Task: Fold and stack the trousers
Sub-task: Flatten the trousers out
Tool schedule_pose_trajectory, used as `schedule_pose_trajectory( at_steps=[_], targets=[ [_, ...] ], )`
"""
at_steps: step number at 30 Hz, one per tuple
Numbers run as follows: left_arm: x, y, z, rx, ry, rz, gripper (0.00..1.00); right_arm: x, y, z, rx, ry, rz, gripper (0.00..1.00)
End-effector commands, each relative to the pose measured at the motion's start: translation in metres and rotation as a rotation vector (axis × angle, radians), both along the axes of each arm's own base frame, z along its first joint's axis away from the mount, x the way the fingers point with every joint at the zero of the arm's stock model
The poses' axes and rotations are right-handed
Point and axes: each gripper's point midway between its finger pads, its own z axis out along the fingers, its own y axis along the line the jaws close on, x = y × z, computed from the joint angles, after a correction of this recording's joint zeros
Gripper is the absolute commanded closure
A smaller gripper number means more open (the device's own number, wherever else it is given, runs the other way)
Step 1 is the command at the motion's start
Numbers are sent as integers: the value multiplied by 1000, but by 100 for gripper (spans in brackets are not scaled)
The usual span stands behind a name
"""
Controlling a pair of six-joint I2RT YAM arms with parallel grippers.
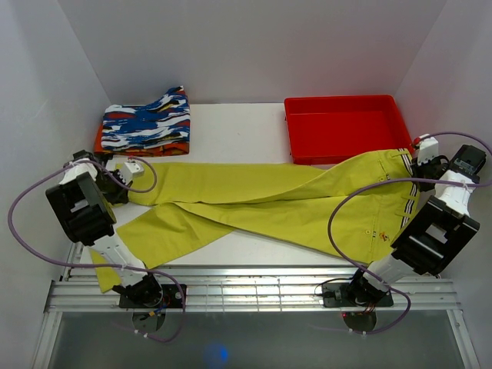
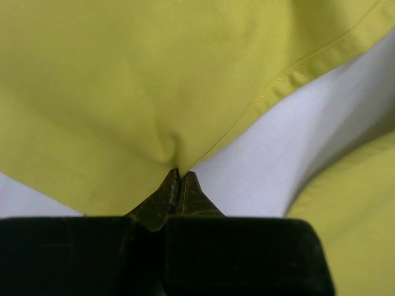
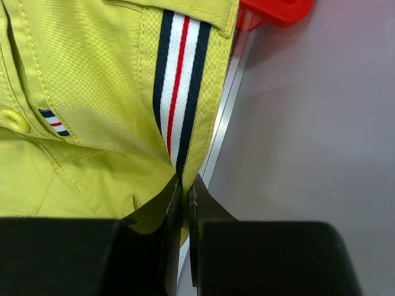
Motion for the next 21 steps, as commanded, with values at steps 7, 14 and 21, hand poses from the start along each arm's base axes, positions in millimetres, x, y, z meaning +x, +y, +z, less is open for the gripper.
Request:
schedule_pose_trajectory(
  at_steps=[7, 14, 21],
  targets=[
    [25, -4, 186, -300, -154, 318, 100, 9, -2, 29, -42, -121, -1, 92],
    [-26, 12, 212, -325, -135, 565, 100, 6, -8, 42, -52, -171, -15, 92],
    [-88, 49, 254, -325, -325, 831, 100, -26, -36, 68, -31, -274, -69, 92]
  ],
)
